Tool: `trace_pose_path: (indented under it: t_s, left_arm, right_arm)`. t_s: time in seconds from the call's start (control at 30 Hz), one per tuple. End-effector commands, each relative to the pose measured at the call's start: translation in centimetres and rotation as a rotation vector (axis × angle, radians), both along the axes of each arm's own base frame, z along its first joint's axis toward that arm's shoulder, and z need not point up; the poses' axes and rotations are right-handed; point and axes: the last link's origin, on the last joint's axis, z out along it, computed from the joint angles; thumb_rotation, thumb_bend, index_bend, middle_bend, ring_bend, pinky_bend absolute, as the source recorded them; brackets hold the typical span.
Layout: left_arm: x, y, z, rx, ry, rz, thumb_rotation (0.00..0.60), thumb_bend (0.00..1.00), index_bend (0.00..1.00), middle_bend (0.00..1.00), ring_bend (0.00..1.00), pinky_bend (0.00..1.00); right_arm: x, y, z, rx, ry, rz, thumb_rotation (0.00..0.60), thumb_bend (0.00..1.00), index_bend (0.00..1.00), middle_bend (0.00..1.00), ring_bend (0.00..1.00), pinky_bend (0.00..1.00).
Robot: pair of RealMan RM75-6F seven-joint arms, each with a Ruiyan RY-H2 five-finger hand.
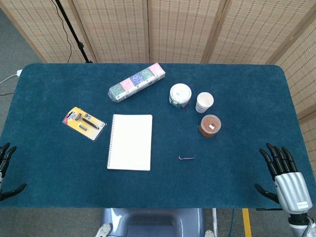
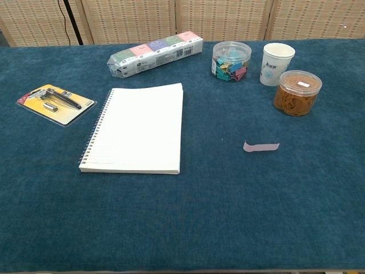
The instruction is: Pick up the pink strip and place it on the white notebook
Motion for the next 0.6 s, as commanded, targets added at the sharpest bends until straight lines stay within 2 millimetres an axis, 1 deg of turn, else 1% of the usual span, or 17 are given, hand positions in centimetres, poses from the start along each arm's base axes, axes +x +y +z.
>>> trace_pose_path:
  t_s: [0.03,0.3,0.4,0.53,0.6]
  left_arm:
    - [0.0,0.0,0.0,-0.004,-0.001,0.005,0.600,0.00,0.00,0.00,0.00,0.00]
    - [0.0,0.1,0.0,-0.011,-0.004,0.006,0.600,0.00,0.00,0.00,0.00,0.00]
    - [0.0,0.1,0.1,-0.011,-0.011,0.004,0.600,0.00,0.00,0.00,0.00,0.00]
    - [0.0,0.3,0.2,-0.010,-0.019,0.007,0.600,0.00,0.00,0.00,0.00,0.00]
    - [0.0,0.4,0.3,-0.012,-0.024,0.011,0.600,0.00,0.00,0.00,0.00,0.00]
  right_arm:
    - [0.0,0.0,0.0,0.003,-0.002,0.000,0.600,0.00,0.08,0.00,0.00,0.00]
    - [0.2,0.3,-0.4,0.035,-0.007,0.017,0.600,0.00,0.10,0.00,0.00,0.00]
    - [0.7,0.3,-1.2,0.081,-0.018,0.039,0.600,0.00,0.11,0.00,0.00,0.00]
    - [1.3,-0.1,-3.2,0.161,-0.006,0.069,0.600,0.00,0.14,0.00,0.00,0.00]
    - [1.7,-0.6,-4.2,0.188,0.021,0.076,0.600,0.00,0.17,0.00,0.00,0.00]
